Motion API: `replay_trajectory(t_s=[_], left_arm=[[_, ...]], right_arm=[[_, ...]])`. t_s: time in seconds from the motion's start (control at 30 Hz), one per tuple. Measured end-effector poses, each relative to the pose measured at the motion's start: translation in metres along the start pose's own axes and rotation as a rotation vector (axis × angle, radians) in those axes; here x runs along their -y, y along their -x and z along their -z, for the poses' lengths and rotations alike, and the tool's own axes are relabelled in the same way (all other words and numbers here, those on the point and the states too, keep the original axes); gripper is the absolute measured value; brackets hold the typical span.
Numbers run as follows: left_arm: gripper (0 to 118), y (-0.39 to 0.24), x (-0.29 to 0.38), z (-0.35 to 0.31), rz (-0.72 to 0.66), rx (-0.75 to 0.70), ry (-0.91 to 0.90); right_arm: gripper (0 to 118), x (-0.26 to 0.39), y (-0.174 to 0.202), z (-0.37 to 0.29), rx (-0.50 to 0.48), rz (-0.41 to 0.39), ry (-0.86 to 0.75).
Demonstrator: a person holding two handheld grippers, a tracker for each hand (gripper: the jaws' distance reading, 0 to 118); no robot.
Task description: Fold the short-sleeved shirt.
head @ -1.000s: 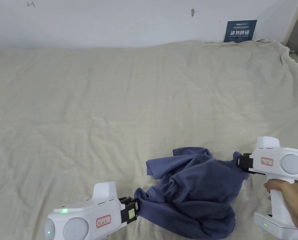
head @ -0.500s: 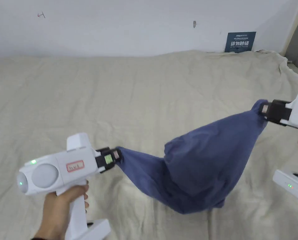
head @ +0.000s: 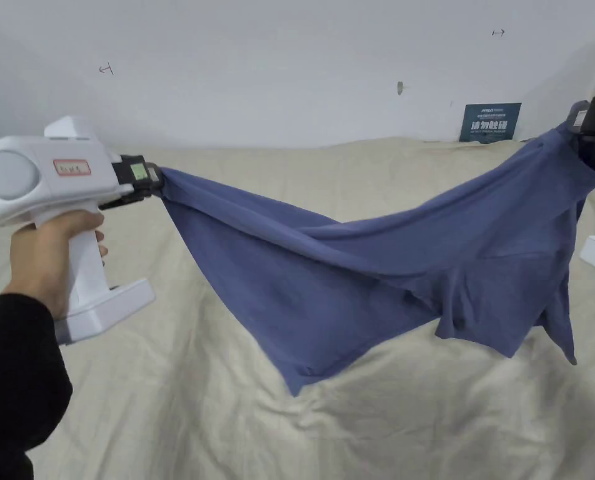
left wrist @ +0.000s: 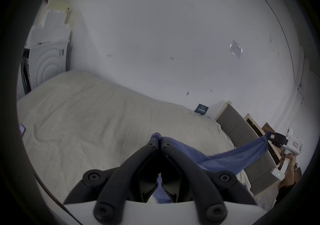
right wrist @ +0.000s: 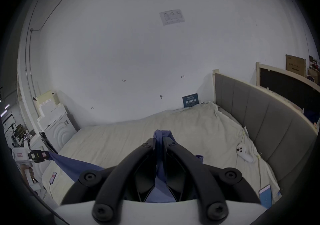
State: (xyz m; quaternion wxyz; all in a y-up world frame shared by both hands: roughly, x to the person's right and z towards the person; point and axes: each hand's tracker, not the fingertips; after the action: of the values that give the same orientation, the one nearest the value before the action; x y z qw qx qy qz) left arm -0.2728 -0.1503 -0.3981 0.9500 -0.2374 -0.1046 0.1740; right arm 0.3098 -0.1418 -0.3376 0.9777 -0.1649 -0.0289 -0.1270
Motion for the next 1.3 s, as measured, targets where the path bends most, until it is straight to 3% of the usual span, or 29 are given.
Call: replay_trajectory(t_s=[0.33,0.57,0.93,1.3], left_arm=[[0,0.006,-0.097,0.011,0.0,-0.073,-0.15],[0,0.021,-0.102,0.021,0.034,-0.115,-0.168],[0,0.068,-0.005,0.065,0.062,-0.201,-0.003],[0,0.115,0.167,0.021,0.106,-0.268,0.241]], right_arm=[[5,-0.047,0.009,0.031,-0.032,0.072,-0.104],[5,-0.035,0.016,0.061,-0.039,0.044,-0.106],[5,0.078,0.006,0.101,-0.016,0.041,0.07],[5,0.223,-0.009,0.037,-0.001,0.021,0.284]])
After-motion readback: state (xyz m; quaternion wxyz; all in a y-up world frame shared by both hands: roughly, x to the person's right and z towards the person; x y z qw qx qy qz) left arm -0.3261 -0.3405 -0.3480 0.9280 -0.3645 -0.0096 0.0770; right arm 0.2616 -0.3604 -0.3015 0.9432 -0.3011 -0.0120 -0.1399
